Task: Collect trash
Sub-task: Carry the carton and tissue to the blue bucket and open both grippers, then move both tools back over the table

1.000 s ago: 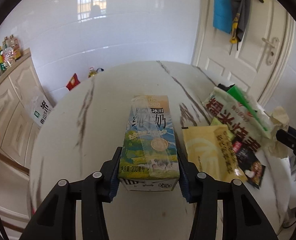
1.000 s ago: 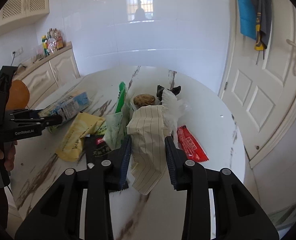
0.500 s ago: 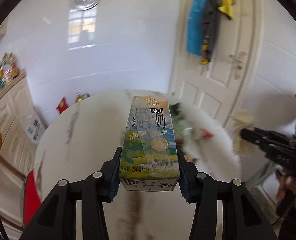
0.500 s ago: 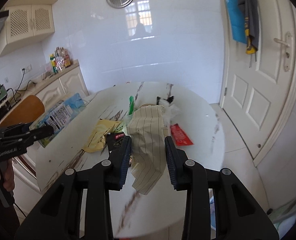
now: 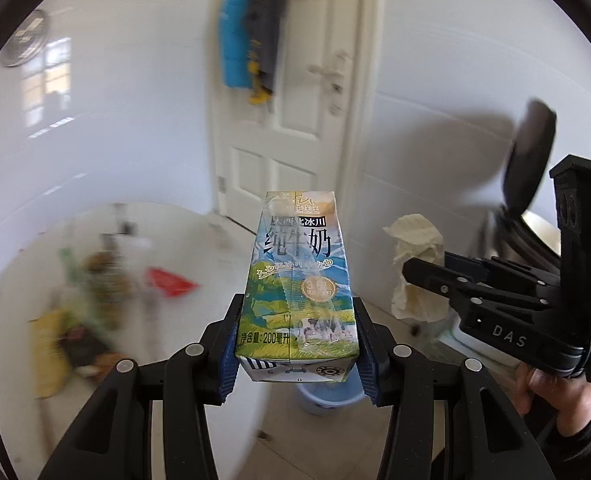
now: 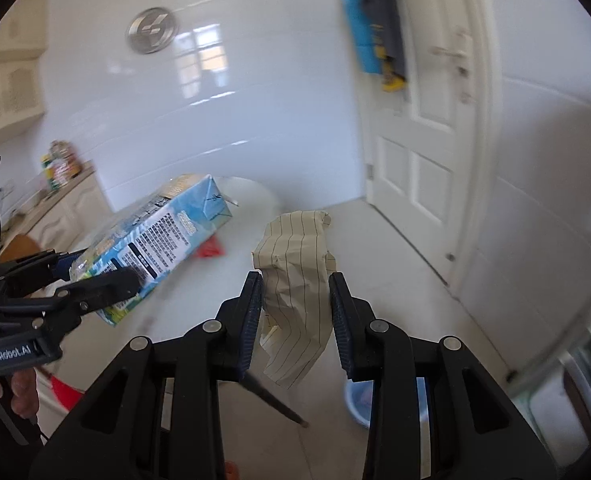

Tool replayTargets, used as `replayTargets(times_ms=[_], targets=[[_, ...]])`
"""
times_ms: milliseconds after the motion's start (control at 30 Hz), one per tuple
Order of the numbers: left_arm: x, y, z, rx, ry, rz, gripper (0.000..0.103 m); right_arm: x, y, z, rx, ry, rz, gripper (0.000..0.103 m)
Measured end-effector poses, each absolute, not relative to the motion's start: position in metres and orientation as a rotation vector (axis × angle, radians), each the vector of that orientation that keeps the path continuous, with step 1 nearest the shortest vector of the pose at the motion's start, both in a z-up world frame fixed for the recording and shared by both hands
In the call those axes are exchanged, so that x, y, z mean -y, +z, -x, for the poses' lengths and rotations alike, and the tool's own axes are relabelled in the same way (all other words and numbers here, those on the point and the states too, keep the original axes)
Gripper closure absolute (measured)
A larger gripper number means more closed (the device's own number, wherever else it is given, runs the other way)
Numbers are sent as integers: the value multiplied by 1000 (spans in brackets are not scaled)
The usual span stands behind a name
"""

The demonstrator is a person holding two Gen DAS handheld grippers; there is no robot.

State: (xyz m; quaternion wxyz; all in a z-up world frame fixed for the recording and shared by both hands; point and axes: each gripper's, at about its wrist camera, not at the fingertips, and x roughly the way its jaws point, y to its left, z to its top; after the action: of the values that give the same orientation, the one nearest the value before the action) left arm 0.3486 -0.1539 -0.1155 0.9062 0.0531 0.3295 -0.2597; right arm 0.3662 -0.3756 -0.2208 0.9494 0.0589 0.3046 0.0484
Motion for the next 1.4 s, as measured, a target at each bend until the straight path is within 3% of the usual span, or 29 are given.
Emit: replayTargets(times_ms=[467, 767, 800, 867, 1000, 1100, 1167, 1400], targets=[[303, -263, -489, -998, -637, -263, 58, 506, -352, -417, -843, -44, -276, 71], [340, -319, -580, -1069, -597, -296, 55, 540, -421, -466, -944, -46, -323, 71], [353, -325, -583, -1068, -586, -297, 50, 541, -427, -470, -950, -47, -326, 71], [364, -330, -587, -1057, -571, -299, 42, 544, -434, -478, -957, -39, -338, 71], [373, -331, -582, -1038, -540, -300, 39, 546, -441, -486, -957, -44, -357, 68], [370, -322, -571, -1018, -523, -287, 37, 544, -441, -492, -954, -41, -360, 60], [367, -312, -564, -1000, -524, -284, 35, 542, -434, -489, -945, -46, -356, 53], [331, -250, -498, -912, -547, -241, 33, 535, -376, -457, -879, -83, -304, 48]])
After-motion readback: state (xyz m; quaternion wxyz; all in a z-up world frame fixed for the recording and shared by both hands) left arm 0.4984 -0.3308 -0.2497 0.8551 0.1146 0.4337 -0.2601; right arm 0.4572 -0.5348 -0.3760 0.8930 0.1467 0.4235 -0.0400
